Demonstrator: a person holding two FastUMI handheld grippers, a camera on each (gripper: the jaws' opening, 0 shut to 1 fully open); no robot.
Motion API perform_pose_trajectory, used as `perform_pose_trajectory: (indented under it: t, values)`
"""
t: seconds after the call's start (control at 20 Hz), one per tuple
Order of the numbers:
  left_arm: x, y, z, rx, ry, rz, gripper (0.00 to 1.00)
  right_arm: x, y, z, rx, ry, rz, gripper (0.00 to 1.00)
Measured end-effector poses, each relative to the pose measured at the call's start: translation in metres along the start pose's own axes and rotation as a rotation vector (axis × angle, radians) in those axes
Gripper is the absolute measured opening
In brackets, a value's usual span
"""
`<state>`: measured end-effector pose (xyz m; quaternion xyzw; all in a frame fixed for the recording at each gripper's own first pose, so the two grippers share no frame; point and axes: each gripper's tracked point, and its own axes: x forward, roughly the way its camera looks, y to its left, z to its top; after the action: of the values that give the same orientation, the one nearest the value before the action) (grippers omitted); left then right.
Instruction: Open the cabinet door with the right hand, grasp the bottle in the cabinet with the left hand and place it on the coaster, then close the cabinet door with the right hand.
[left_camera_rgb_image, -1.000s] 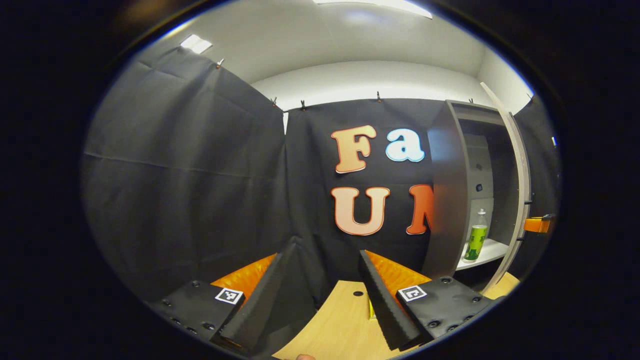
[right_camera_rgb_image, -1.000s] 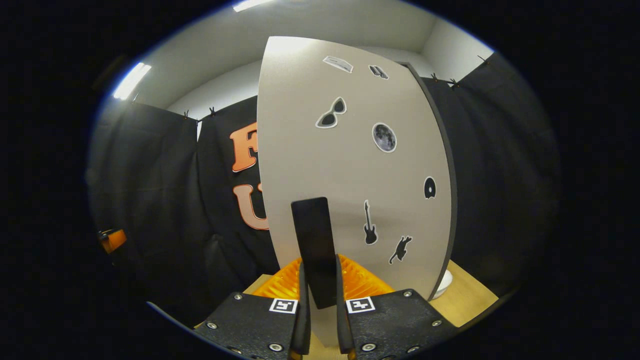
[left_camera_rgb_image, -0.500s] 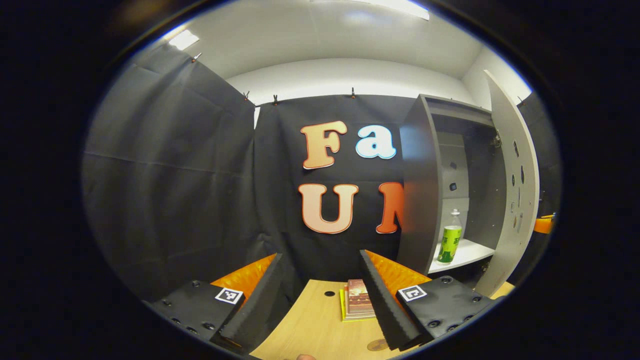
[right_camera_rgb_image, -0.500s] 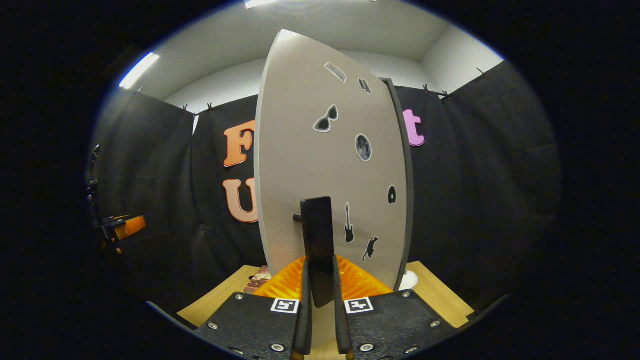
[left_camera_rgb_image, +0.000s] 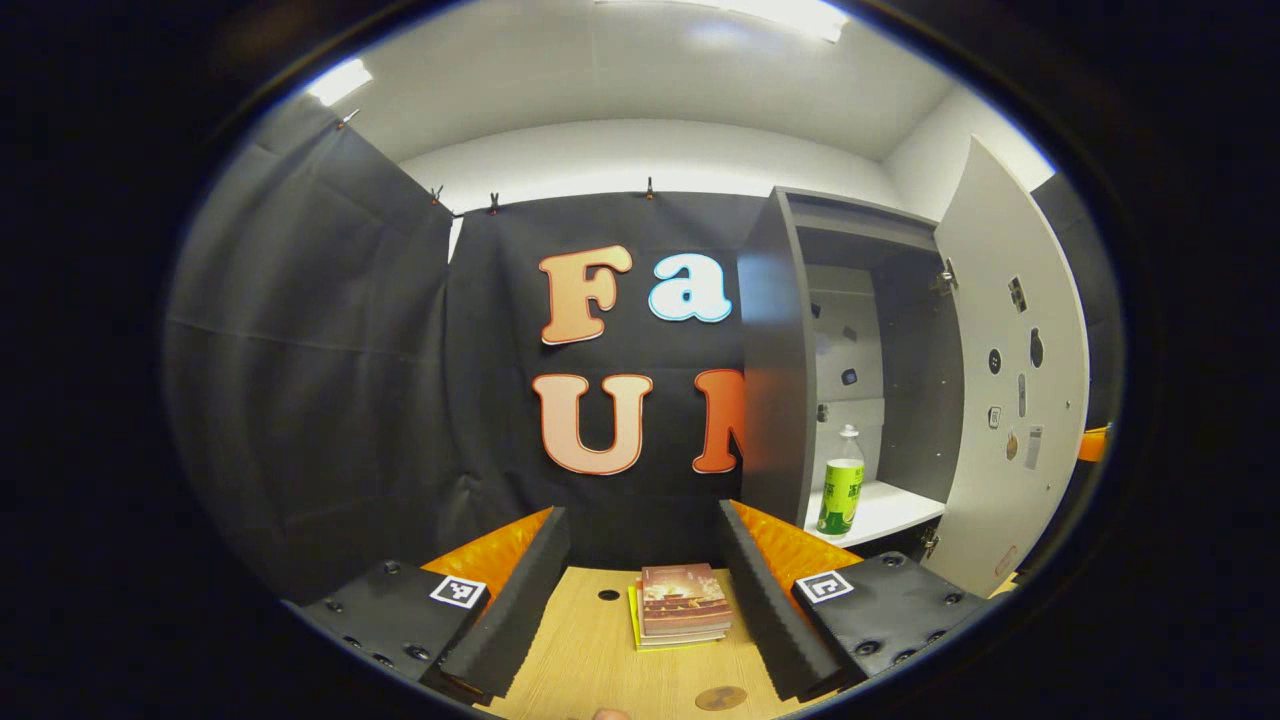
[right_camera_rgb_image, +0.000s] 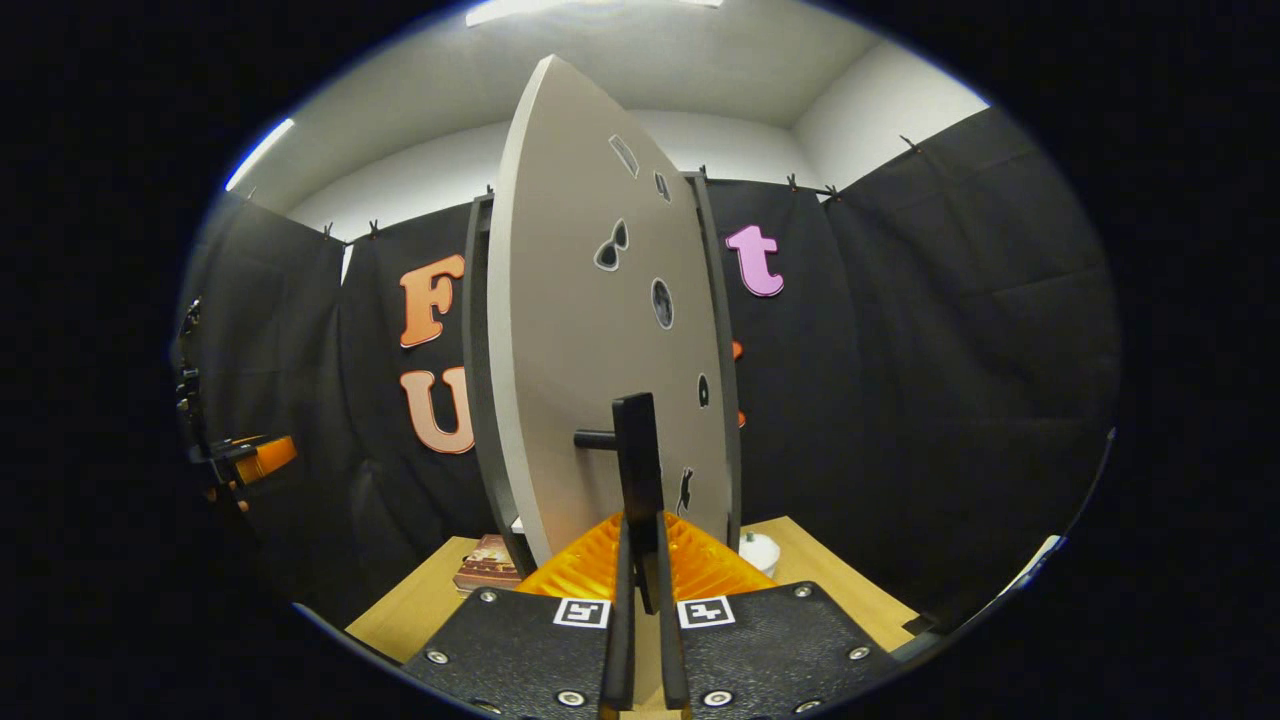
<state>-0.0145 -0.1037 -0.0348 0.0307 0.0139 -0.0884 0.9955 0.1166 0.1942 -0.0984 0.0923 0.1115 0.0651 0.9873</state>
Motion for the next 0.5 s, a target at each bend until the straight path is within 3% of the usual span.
perform_pose_trajectory:
  t: [0.15,0.5]
  values:
    - [0.001,-0.013,0.004,0.006,-0.006,-0.003,0.97,-0.002,-0.008,0.000,-0.006,-0.002,-0.018,0.07]
    - [-0.004,-0.058,0.009,-0.012,-0.004,-0.010,0.97,-0.007,-0.016,0.000,0.011,0.013,0.037,0.07]
